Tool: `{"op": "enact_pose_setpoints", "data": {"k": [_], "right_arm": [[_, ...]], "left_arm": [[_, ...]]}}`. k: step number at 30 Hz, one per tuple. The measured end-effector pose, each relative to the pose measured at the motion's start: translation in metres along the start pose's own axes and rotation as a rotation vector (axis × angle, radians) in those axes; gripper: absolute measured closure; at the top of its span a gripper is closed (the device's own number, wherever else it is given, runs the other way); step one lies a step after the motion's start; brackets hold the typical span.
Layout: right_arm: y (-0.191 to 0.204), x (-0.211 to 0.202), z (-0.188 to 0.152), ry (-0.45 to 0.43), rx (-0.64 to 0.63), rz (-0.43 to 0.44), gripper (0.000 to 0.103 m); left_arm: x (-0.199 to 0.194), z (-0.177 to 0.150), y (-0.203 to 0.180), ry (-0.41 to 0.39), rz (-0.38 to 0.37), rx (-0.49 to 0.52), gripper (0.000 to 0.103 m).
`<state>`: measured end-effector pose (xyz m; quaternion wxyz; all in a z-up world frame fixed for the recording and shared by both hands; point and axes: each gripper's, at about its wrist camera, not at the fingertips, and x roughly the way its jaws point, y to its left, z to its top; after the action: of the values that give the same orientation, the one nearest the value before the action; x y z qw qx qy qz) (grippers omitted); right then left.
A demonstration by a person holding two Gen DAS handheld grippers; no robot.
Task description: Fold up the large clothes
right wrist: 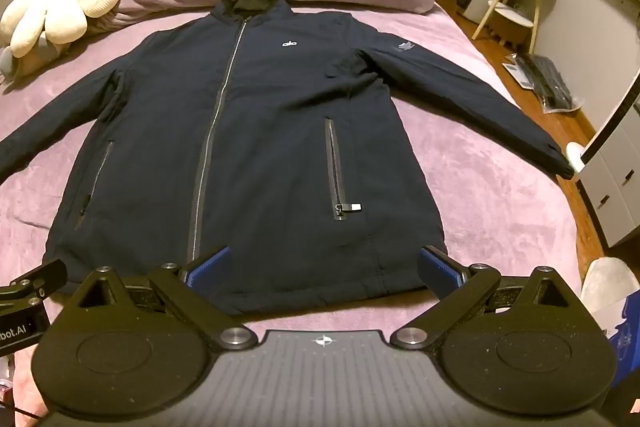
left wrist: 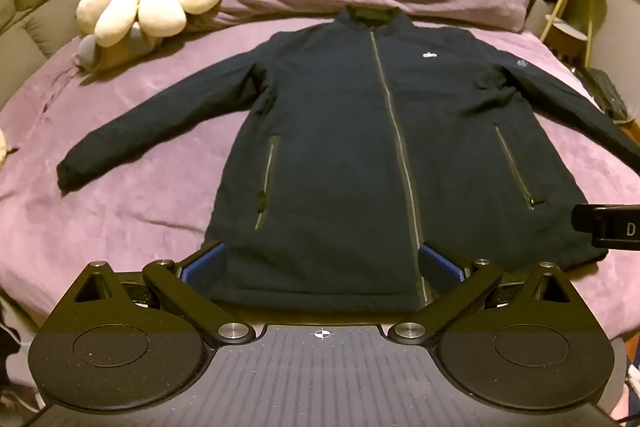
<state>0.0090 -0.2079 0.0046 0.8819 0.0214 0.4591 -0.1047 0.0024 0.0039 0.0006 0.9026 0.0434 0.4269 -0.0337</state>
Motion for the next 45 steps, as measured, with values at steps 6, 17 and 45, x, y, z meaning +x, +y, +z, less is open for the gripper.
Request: {"op": "enact_pose_setpoints", "data": {"k": [6, 17, 45], "right_arm": [[0.0, -0.004, -0.003, -0.003, 0.001, 0.0, 0.004], [0.001, -0.004, -0.003, 0.003, -0.001, 0.002, 0.004], [-0.001, 0.007, -0.009, 0.031, 0.012, -0.004, 0.004]], "left_arm": [[0.001, 0.0, 0.001, 0.004, -0.001, -0.004, 0.0], [0.001, -0.001, 0.002, 0.007, -0.005, -0.013, 0.0], [0.008, -0.001, 0.0, 0.027, -0.011, -0.025, 0.0]]}}
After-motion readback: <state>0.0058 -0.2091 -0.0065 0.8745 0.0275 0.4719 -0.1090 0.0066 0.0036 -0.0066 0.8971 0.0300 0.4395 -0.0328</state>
